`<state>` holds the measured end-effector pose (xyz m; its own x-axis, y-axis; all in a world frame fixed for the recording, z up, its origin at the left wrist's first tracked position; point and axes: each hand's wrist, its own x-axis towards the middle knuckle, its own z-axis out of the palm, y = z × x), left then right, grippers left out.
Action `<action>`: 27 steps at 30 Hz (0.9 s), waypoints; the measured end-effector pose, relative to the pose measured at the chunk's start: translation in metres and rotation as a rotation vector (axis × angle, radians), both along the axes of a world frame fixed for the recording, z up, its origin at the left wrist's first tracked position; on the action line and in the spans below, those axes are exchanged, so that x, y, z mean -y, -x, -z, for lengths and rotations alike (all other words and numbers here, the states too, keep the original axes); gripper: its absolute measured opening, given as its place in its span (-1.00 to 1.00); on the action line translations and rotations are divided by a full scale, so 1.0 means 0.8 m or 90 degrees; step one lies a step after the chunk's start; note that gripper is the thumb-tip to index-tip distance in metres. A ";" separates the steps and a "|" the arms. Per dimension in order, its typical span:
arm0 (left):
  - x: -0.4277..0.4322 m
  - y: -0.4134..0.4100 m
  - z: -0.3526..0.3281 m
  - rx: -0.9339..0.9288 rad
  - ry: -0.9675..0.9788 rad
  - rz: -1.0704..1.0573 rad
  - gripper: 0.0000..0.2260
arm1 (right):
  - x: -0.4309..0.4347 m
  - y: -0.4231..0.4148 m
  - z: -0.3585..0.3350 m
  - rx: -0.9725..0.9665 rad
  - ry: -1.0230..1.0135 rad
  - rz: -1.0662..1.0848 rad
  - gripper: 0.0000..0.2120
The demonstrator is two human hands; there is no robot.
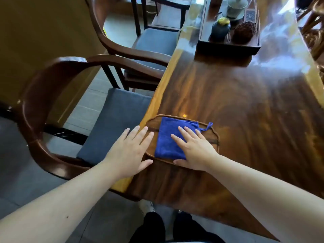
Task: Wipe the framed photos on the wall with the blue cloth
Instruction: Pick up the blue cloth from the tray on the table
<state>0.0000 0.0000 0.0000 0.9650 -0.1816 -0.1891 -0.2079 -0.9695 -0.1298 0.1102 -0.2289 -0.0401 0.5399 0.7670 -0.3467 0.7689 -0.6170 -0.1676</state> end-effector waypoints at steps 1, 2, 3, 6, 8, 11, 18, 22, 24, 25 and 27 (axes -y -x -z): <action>-0.004 -0.002 0.005 -0.015 -0.005 0.002 -0.25 | -0.004 -0.001 0.004 -0.003 0.010 0.008 -0.17; -0.007 -0.004 0.006 -0.018 0.004 -0.002 -0.24 | -0.007 -0.001 0.008 0.002 0.013 0.015 -0.17; -0.011 -0.004 0.013 -0.012 0.008 0.008 -0.24 | -0.009 -0.001 0.012 0.008 0.020 0.019 -0.17; -0.015 -0.009 0.030 -0.007 0.027 0.033 -0.23 | -0.011 0.001 0.022 0.009 0.022 0.038 -0.17; -0.017 -0.011 0.038 -0.009 0.041 0.043 -0.21 | -0.013 0.004 0.023 0.025 0.027 0.050 -0.17; -0.022 -0.012 0.046 -0.023 0.057 0.040 -0.19 | -0.023 0.012 0.029 0.048 0.021 0.074 -0.26; -0.032 -0.015 0.047 -0.016 0.094 0.052 -0.21 | -0.041 -0.002 0.023 0.115 -0.049 0.112 -0.65; -0.040 -0.019 0.024 0.011 0.121 0.048 -0.24 | -0.044 -0.009 -0.005 0.106 -0.146 0.160 -0.69; -0.048 -0.018 0.005 0.034 0.119 0.038 -0.25 | -0.048 -0.010 -0.020 0.064 -0.183 0.175 -0.67; -0.052 -0.016 -0.003 0.043 0.115 0.031 -0.26 | -0.052 -0.009 -0.028 0.034 -0.205 0.177 -0.67; -0.062 -0.012 -0.023 0.062 0.100 0.009 -0.27 | -0.067 -0.009 -0.049 -0.019 -0.243 0.175 -0.68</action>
